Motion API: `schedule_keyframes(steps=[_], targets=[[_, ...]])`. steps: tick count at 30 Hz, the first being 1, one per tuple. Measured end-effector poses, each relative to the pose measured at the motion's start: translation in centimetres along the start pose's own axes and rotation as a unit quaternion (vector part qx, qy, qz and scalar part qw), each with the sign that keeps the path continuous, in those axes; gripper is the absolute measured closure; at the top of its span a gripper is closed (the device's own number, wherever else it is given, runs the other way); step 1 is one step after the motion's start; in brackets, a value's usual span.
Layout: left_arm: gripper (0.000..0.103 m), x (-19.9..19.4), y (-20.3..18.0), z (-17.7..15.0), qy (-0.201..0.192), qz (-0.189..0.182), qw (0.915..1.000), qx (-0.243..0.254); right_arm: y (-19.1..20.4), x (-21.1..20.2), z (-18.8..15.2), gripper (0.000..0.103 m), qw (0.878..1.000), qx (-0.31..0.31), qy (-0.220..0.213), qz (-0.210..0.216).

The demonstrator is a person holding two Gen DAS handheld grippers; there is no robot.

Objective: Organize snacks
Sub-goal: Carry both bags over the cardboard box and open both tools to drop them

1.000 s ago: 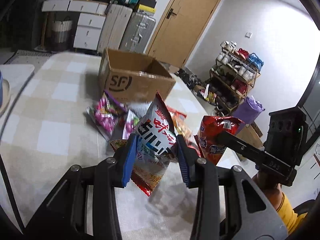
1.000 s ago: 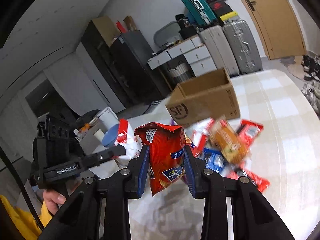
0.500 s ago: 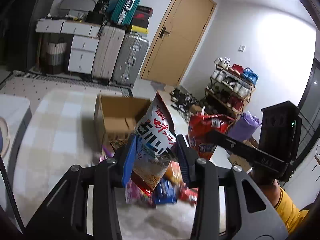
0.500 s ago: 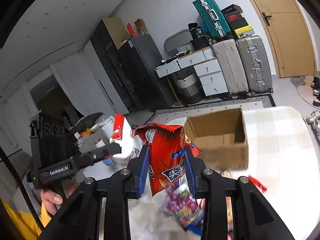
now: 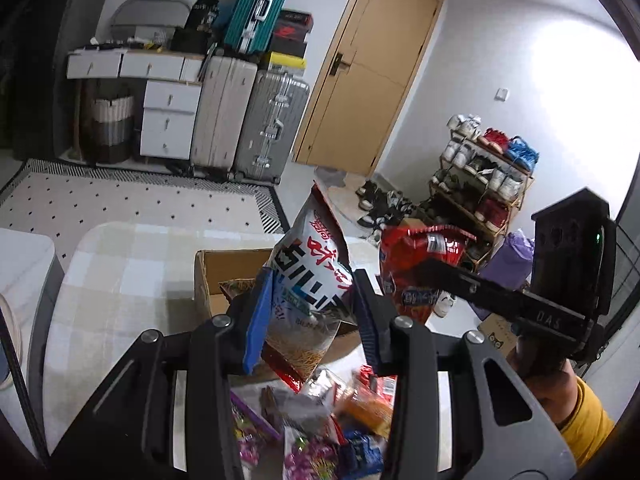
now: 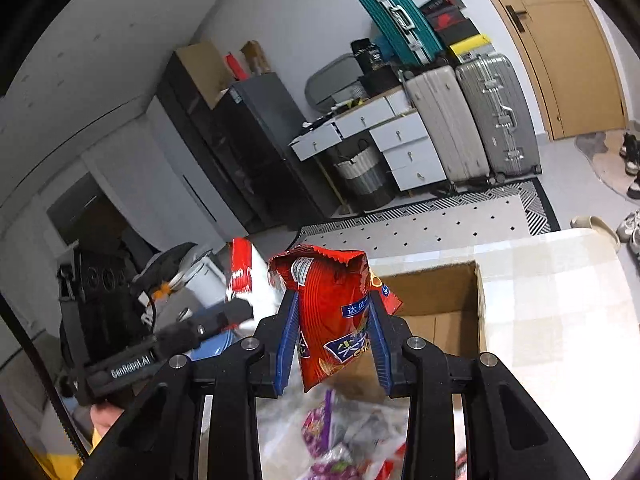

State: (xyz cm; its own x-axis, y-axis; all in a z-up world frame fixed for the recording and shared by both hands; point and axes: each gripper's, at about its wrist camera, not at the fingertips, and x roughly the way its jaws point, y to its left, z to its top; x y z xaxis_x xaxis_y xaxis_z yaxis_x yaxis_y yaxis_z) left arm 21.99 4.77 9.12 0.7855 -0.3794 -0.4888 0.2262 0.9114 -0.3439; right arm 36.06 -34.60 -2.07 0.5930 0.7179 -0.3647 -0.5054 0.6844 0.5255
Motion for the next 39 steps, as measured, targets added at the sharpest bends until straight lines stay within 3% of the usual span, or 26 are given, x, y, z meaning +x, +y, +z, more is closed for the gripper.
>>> schedule_keyframes(steps=[6, 11, 19, 30, 39], targets=[[0.067, 7.9, 2.5, 1.3, 0.030, 0.018, 0.9991, -0.024, -2.6, 4.9, 1.5, 0.070, 0.999, 0.011, 0.036, -0.016], [0.067, 12.8, 3.5, 1.0, 0.047, 0.034, 0.9982, -0.014, -4.4, 8.2, 0.3, 0.070, 0.997, 0.016, 0.077, -0.023], [0.067, 18.6, 4.1, -0.1, 0.075, 0.042, 0.9963, -0.005, -7.2, 9.8, -2.0, 0.070, 0.994, 0.031, 0.099, -0.038], [0.065, 23.1, 4.3, -0.8, 0.095, 0.045, 0.9944, -0.007, -7.8, 10.5, -2.7, 0.070, 0.992, 0.024, 0.111, -0.053], [0.063, 23.5, 4.6, -2.1, 0.108, 0.045, 0.9931, -0.003, -7.4, 10.8, -2.9, 0.069, 0.991, 0.020, 0.117, -0.064]])
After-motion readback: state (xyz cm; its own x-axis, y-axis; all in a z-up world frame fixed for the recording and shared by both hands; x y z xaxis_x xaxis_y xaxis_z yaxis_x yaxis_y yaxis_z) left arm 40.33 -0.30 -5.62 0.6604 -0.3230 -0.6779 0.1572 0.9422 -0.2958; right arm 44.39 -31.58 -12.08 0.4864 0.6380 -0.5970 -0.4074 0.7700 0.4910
